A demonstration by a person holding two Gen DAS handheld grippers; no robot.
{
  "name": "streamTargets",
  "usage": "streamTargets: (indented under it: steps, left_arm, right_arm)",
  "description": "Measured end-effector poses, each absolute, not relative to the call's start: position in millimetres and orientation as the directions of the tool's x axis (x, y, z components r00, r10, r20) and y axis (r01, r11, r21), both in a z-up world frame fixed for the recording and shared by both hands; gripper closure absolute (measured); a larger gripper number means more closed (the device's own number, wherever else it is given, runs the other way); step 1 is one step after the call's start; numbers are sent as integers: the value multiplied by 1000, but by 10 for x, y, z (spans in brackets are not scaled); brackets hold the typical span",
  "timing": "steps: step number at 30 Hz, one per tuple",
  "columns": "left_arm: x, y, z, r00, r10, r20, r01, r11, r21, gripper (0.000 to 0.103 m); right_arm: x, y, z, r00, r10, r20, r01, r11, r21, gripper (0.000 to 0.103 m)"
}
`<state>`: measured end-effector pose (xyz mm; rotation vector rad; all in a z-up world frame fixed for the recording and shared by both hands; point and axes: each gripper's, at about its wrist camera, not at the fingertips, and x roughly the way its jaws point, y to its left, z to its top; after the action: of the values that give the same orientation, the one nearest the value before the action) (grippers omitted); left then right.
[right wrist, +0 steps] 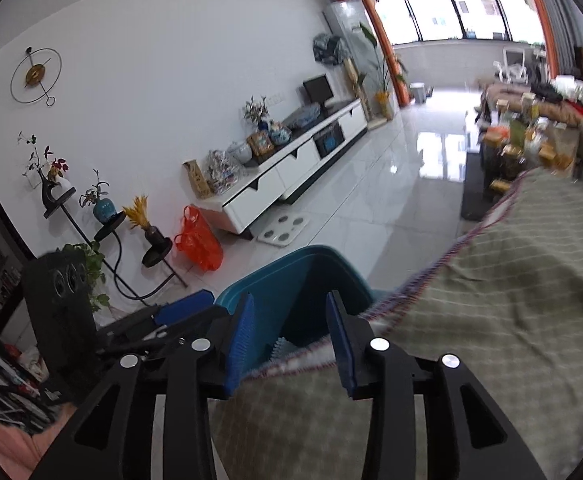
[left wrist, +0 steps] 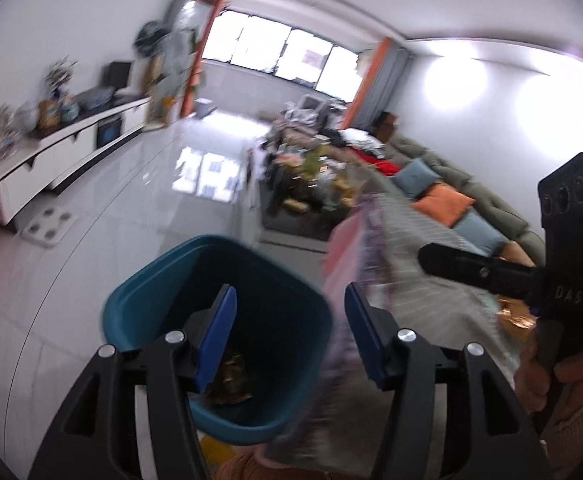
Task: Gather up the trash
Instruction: 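Carry both items to the teal bin and open both tools to drop them, then return both tools to the table over the remaining trash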
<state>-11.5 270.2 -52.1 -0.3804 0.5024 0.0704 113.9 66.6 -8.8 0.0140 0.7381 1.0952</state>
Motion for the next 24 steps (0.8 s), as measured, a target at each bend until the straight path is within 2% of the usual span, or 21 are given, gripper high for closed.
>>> streamTargets:
  steps: [6,8,14,24]
  left_arm:
    - [-67,2064,-335,893,-168,-418,30,948,-316,36]
    - [-25,1856,-315,884,-217,-415,91,949,-302,35]
    - [197,1052,-366,821,-363,-440,273,927,-255,35]
    - [428,170,-532,734,-461,-499,443,882,-163,35]
  right_arm:
    - [907,-1,110,390,784,-483,-784,558,272,53]
    - [853,-228,153,432,769,-471,-763,590,263,53]
    - [725,-1003,153,593,666,-452,-645,729,228,53]
    - [653,-1967,-56,750,470,-466,-417,882,220,49]
